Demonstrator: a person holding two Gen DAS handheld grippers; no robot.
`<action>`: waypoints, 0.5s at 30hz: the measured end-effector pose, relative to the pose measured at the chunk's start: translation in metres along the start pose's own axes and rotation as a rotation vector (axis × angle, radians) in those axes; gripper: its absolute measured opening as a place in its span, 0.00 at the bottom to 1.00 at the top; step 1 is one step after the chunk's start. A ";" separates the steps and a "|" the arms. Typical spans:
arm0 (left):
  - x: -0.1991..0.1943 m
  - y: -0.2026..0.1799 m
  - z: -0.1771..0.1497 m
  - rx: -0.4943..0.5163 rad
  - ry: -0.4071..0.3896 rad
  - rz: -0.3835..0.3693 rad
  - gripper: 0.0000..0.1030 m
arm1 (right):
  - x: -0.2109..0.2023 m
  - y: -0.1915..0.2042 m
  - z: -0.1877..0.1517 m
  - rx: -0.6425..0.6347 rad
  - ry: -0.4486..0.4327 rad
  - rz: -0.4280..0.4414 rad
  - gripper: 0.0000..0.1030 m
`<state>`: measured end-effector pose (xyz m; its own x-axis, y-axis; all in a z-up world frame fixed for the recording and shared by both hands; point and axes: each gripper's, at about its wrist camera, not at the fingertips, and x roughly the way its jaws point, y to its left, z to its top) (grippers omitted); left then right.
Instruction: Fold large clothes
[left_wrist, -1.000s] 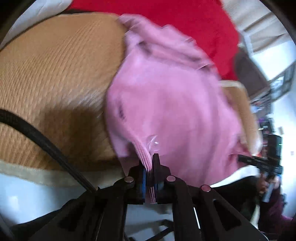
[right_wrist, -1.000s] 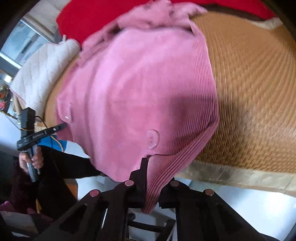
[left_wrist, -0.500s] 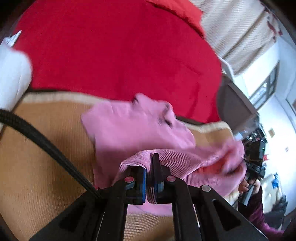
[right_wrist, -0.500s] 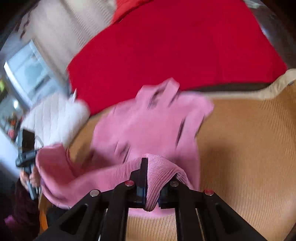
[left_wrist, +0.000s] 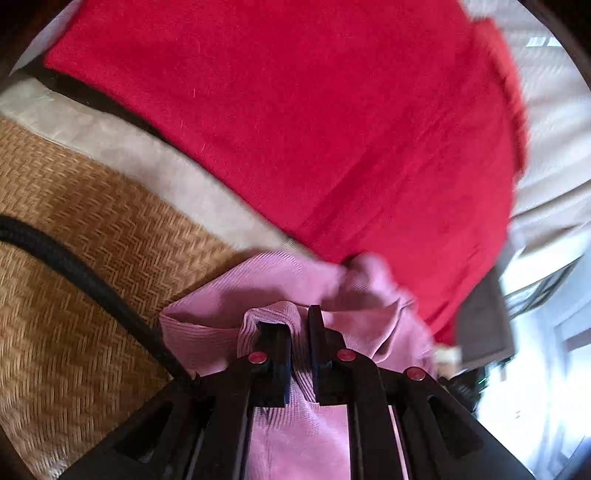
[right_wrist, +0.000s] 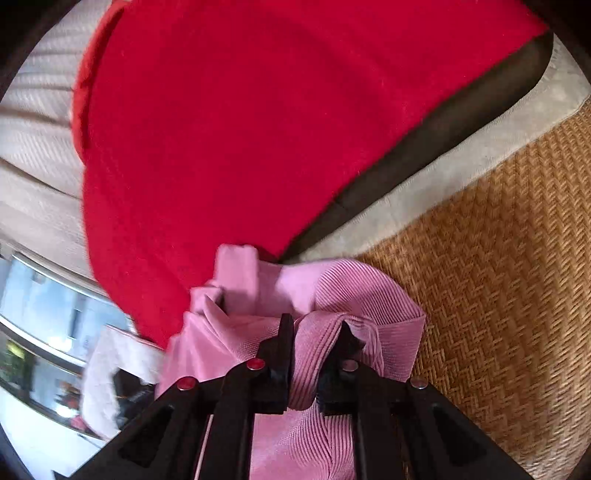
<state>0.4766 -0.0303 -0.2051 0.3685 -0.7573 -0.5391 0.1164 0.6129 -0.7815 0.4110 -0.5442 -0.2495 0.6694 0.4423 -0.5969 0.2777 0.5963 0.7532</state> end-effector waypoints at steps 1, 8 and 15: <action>-0.011 -0.006 -0.005 0.011 -0.045 -0.012 0.14 | -0.009 0.003 0.000 0.001 -0.026 0.032 0.13; -0.105 -0.065 -0.050 0.107 -0.408 0.033 0.76 | -0.092 0.028 -0.024 0.016 -0.356 0.037 0.92; -0.064 -0.107 -0.137 0.313 -0.179 0.263 0.77 | -0.099 0.094 -0.074 -0.240 -0.212 -0.099 0.77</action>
<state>0.3138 -0.0780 -0.1300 0.5737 -0.5321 -0.6227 0.2603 0.8393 -0.4773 0.3194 -0.4823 -0.1406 0.7828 0.2404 -0.5739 0.1949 0.7812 0.5930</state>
